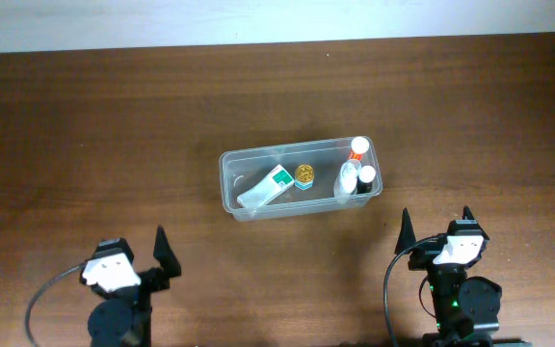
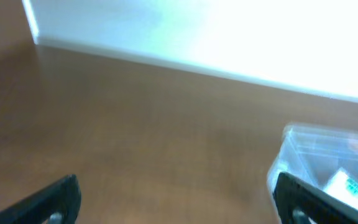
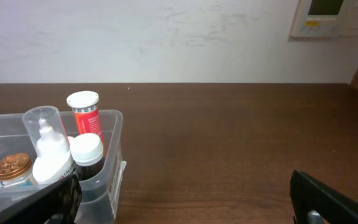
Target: Pack container
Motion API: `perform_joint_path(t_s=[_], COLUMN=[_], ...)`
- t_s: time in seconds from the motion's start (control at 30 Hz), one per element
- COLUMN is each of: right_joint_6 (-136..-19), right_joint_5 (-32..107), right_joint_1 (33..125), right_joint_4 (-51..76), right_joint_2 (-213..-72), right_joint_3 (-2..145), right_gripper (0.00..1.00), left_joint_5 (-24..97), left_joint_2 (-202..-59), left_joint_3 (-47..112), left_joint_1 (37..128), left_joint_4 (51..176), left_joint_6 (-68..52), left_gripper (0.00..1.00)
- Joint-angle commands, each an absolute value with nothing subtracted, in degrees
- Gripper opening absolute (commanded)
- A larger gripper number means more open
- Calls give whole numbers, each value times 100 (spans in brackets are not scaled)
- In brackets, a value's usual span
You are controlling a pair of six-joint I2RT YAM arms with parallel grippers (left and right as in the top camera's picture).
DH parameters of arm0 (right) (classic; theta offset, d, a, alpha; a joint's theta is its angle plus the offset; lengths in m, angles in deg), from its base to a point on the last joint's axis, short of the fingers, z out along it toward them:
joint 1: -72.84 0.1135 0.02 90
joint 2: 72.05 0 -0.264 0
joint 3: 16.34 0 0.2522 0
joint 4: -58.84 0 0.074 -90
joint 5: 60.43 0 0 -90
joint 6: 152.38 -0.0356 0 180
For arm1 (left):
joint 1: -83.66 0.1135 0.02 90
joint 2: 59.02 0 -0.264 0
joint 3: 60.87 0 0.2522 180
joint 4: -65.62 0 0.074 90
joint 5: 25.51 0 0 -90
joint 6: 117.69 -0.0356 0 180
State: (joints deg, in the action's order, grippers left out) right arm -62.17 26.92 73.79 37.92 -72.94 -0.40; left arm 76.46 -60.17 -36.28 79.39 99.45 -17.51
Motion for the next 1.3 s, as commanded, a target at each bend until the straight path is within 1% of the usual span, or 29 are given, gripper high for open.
perform_joint_path(t_s=[0.0, 0.03, 0.1, 1.27], right_joint_6=[-6193, -6193, -6193, -6193], right_joint_5=[2607, 2607, 2607, 2607], right_joint_1=[7397, 7397, 7397, 7397], right_joint_4=[3803, 3803, 3803, 3803], right_joint_2=[-7242, -7242, -7242, -7242], right_joint_3=[-92, -92, -92, -92], right_gripper=[98, 98, 98, 98], left_joint_5=[7154, 7051, 7021, 6984], left_joint_2=[-5947, -5947, -5938, -5942], left_joint_3=[-4478, -4698, -4661, -4659], left_joint_1=[8013, 8013, 8041, 8041], left_joint_4=[8525, 8092, 8317, 8350], left_joint_6=[-2706, -2844, -3119, -3122], left_gripper=[99, 99, 99, 99])
